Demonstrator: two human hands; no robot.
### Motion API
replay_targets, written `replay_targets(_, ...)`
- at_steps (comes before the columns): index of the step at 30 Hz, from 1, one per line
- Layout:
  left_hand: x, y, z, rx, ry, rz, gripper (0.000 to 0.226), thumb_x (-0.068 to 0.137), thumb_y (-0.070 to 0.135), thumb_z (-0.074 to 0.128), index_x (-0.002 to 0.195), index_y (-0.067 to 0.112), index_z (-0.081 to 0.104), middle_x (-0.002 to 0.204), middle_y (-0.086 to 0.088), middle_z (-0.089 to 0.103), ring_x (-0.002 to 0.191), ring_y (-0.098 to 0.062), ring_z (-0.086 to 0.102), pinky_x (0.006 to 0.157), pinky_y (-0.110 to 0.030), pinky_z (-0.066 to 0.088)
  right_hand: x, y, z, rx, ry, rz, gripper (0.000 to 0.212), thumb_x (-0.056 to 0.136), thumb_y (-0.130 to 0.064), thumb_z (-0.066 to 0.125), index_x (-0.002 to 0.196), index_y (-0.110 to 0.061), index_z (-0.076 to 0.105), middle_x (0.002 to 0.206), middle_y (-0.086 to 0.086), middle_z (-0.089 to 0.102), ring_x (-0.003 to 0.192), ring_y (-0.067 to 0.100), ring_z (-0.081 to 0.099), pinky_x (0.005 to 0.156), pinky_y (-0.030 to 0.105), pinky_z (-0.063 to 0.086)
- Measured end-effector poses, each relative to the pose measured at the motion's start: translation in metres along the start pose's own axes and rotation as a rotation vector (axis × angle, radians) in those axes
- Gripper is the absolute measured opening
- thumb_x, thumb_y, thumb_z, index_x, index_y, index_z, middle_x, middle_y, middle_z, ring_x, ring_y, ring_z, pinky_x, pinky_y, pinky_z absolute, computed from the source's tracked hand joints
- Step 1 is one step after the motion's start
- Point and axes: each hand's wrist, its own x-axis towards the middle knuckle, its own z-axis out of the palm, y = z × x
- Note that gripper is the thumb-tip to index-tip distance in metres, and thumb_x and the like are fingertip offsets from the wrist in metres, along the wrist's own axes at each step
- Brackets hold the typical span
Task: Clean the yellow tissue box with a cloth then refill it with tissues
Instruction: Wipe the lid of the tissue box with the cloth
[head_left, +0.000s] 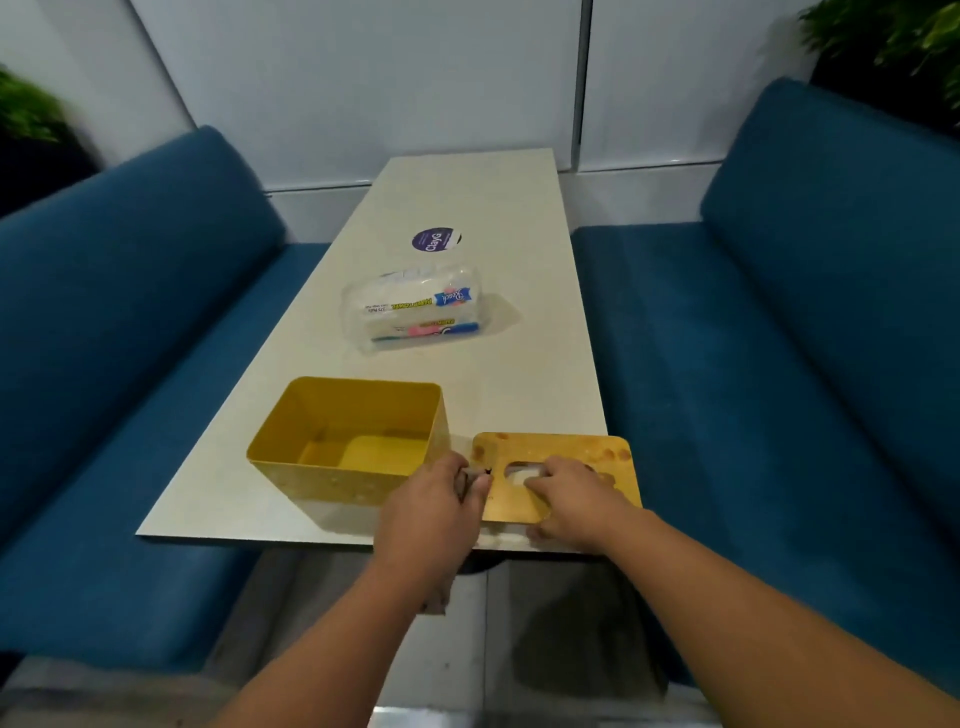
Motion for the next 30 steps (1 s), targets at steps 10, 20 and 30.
replay_targets(10,0.002,0.002,0.028,0.248,-0.158,0.196,0.038,0.099,0.041,0.034,0.134,0.026,0.035,0.123,0.000,0.055,0.109,-0.021,0.052,0.078,-0.035,0.045,-0.009,0.006,0.011,0.040,0.125,-0.035,0.076,0.080,-0.054,0.066,0.146,-0.030,0.035,0.142,-0.005,0.038,0.125,0.021,0.033,0.107,0.038,0.031)
replay_targets(20,0.014,0.019,0.053,0.345,-0.188,0.450,0.030,0.097,0.029,0.042,0.126,0.023,0.048,0.120,-0.001,0.057,0.102,-0.021,0.048,0.083,-0.034,0.042,-0.023,0.018,0.005,0.091,0.158,0.035,0.047,0.081,-0.041,0.067,0.126,-0.034,0.056,0.125,-0.009,0.051,0.118,0.017,0.040,0.107,0.042,0.022)
replay_targets(30,0.014,-0.004,0.081,0.287,-0.239,0.538,0.038,0.100,0.040,0.029,0.124,0.028,0.056,0.124,0.005,0.051,0.096,-0.016,0.037,0.088,-0.033,0.039,-0.019,0.017,0.003,0.083,0.149,0.104,0.044,0.081,-0.054,0.062,0.123,-0.043,0.057,0.113,-0.011,0.052,0.115,0.017,0.042,0.105,0.045,0.020)
